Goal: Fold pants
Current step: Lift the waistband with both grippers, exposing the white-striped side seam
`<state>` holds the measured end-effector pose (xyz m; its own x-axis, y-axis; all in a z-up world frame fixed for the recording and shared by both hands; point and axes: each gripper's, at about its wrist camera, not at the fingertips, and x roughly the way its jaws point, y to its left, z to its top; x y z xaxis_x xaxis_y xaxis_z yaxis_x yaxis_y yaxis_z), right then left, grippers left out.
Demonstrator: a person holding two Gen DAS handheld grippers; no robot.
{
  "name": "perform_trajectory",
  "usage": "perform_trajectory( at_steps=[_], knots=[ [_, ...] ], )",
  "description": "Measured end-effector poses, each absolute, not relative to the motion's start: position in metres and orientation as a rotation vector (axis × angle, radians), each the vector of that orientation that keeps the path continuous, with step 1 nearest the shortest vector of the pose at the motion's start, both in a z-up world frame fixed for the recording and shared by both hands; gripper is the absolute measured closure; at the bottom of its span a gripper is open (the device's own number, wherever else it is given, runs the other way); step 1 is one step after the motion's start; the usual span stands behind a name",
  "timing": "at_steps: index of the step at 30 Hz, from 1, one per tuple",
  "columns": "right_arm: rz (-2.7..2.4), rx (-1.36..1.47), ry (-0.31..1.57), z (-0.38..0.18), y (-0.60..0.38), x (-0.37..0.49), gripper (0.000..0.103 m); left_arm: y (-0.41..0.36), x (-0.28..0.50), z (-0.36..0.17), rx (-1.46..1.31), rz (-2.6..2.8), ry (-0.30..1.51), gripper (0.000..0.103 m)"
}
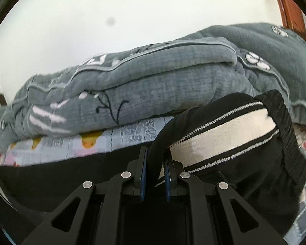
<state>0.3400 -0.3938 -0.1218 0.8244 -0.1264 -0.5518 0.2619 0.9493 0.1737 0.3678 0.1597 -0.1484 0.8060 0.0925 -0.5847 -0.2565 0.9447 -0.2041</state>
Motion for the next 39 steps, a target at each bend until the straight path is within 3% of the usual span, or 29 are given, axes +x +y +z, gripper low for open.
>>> perform_trajectory(
  at_steps=[3, 5, 8, 13, 19, 39],
  knots=[
    [-0.204, 0.266, 0.553, -0.125, -0.397, 0.342, 0.086, 0.163, 0.368, -0.152, -0.296, 0.205, 0.609, 0.093],
    [-0.197, 0.273, 0.546, -0.126, -0.395, 0.339, 0.071, 0.164, 0.366, -0.152, -0.296, 0.242, 0.604, 0.077],
    [-0.183, 0.245, 0.523, -0.125, -0.386, 0.333, 0.059, 0.167, 0.36, -0.15, -0.306, 0.264, 0.575, 0.054],
    [-0.143, 0.197, 0.513, -0.125, -0.371, 0.326, 0.054, 0.159, 0.352, -0.143, -0.268, 0.263, 0.521, 0.044],
    [-0.13, 0.2, 0.52, -0.127, -0.37, 0.324, 0.044, 0.149, 0.35, -0.138, -0.212, 0.26, 0.499, 0.036],
    [-0.136, 0.132, 0.566, -0.132, -0.357, 0.33, 0.035, 0.149, 0.351, -0.139, -0.203, 0.255, 0.505, 0.03]
  ],
)
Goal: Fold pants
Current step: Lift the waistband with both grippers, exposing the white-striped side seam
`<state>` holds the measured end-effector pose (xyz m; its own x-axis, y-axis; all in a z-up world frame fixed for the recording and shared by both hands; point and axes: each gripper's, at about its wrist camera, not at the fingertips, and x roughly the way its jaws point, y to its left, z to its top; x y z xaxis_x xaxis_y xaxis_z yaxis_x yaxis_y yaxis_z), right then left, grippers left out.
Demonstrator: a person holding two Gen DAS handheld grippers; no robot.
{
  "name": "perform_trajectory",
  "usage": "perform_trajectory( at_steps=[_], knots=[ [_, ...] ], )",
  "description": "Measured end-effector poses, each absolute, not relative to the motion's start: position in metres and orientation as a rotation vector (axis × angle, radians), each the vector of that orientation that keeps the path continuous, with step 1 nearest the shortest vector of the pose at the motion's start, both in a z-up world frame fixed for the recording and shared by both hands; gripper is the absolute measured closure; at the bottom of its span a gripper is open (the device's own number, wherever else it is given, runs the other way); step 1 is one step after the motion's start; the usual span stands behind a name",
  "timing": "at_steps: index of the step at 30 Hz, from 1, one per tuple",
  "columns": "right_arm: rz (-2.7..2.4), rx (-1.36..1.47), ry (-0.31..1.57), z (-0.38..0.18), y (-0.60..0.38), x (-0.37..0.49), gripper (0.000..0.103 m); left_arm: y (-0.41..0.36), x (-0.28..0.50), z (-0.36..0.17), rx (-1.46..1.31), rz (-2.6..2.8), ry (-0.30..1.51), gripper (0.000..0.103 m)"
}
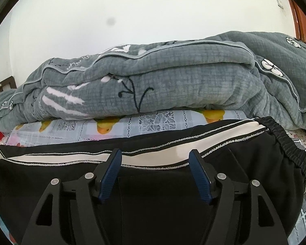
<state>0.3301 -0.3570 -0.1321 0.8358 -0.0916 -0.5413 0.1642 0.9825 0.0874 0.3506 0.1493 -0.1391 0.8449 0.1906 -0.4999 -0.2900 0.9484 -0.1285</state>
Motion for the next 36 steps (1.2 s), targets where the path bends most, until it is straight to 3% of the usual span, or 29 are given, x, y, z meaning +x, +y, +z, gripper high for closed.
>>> perform_trajectory(
  at_steps=[28, 36],
  knots=[
    [-0.144, 0.108, 0.547, -0.131, -0.354, 0.328, 0.03, 0.147, 0.347, -0.135, -0.193, 0.238, 0.487, 0.029],
    [-0.129, 0.077, 0.527, -0.126, -0.349, 0.323, 0.028, 0.14, 0.342, -0.129, -0.162, 0.22, 0.452, 0.023]
  ],
)
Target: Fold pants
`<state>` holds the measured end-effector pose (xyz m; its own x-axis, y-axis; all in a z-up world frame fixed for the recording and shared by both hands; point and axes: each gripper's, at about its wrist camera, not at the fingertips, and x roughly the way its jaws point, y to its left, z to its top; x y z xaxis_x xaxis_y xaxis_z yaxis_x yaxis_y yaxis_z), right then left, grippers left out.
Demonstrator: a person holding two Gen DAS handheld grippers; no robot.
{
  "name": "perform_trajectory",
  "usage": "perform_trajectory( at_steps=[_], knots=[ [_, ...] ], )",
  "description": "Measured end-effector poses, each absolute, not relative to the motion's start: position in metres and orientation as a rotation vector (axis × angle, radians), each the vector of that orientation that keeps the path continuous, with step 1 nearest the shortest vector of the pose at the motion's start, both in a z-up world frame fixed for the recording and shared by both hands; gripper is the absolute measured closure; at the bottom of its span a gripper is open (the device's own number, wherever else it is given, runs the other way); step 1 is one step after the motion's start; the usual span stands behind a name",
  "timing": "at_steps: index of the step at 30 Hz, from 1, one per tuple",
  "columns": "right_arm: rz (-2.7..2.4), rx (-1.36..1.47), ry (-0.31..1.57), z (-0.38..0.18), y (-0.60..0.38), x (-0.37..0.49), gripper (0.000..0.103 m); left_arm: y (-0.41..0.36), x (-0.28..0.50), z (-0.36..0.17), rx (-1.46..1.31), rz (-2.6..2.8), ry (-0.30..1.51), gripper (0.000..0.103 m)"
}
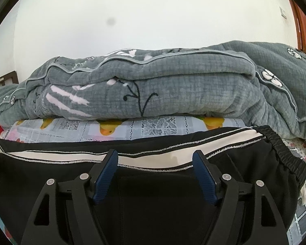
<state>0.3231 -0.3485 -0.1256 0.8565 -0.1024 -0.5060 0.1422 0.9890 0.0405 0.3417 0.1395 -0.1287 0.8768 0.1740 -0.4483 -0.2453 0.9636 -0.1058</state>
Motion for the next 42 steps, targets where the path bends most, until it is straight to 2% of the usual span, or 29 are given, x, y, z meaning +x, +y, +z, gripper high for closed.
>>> perform_trajectory(
  at_steps=[17, 24, 30, 42],
  knots=[
    [-0.084, 0.109, 0.548, -0.115, -0.34, 0.274, 0.027, 0.129, 0.317, -0.125, -0.125, 0.228, 0.428, 0.023],
    [-0.123, 0.119, 0.566, -0.115, -0.353, 0.219, 0.027, 0.142, 0.267, -0.133, -0.239, 0.209, 0.449, 0.023],
    [-0.154, 0.135, 0.623, -0.131, -0.372, 0.17, 0.027, 0.128, 0.213, -0.132, -0.177, 0.261, 0.429, 0.023],
    [-0.183, 0.159, 0.677, -0.139, -0.394, 0.116, 0.027, 0.134, 0.161, -0.159, -0.172, 0.265, 0.633, 0.023]
  ],
)
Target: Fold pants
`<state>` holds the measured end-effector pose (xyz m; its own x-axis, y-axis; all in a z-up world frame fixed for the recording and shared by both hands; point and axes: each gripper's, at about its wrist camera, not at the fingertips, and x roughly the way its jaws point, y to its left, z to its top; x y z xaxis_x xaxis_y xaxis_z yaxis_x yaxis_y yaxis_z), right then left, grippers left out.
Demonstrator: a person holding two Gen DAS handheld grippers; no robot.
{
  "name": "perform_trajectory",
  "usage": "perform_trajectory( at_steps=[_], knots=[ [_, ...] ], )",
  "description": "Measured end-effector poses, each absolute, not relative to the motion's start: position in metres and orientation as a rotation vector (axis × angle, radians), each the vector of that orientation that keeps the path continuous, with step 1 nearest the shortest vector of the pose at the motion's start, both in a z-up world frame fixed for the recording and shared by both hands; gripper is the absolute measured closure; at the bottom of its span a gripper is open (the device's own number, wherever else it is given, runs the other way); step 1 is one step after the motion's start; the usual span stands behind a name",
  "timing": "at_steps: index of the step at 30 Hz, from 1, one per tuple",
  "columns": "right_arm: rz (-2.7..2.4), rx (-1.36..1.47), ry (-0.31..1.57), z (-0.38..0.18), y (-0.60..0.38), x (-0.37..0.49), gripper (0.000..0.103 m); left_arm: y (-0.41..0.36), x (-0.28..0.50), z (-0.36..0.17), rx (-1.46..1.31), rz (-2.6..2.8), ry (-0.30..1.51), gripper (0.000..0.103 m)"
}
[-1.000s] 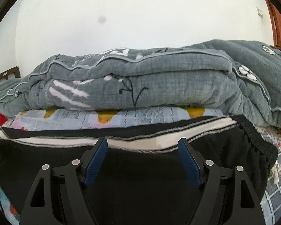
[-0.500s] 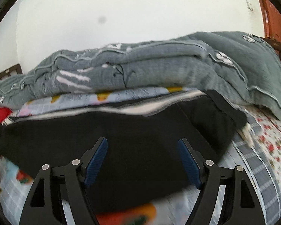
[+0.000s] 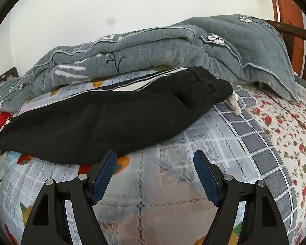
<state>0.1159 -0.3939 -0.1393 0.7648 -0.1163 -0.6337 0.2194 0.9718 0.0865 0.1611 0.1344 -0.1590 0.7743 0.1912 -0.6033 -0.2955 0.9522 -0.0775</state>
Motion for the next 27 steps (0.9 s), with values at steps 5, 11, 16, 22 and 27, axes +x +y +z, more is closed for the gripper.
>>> perform_trajectory(
  at_steps=[5, 11, 16, 22, 27],
  knots=[
    [-0.169, 0.181, 0.674, -0.138, -0.395, 0.112, 0.027, 0.147, 0.156, -0.168, -0.243, 0.208, 0.706, 0.023],
    [-0.144, 0.196, 0.681, -0.136, -0.389, 0.125, 0.027, 0.159, 0.163, -0.168, -0.4, 0.095, 0.74, 0.023],
    [-0.138, 0.224, 0.701, -0.14, -0.39, 0.139, 0.027, 0.169, 0.179, -0.171, -0.471, 0.086, 0.766, 0.023],
    [-0.132, 0.293, 0.741, -0.147, -0.402, 0.162, 0.027, 0.189, 0.211, -0.176, -0.553, 0.111, 0.795, 0.025],
    [-0.105, 0.426, 0.778, -0.153, -0.419, 0.188, 0.035, 0.205, 0.237, -0.18, -0.614, 0.149, 0.811, 0.035]
  ],
)
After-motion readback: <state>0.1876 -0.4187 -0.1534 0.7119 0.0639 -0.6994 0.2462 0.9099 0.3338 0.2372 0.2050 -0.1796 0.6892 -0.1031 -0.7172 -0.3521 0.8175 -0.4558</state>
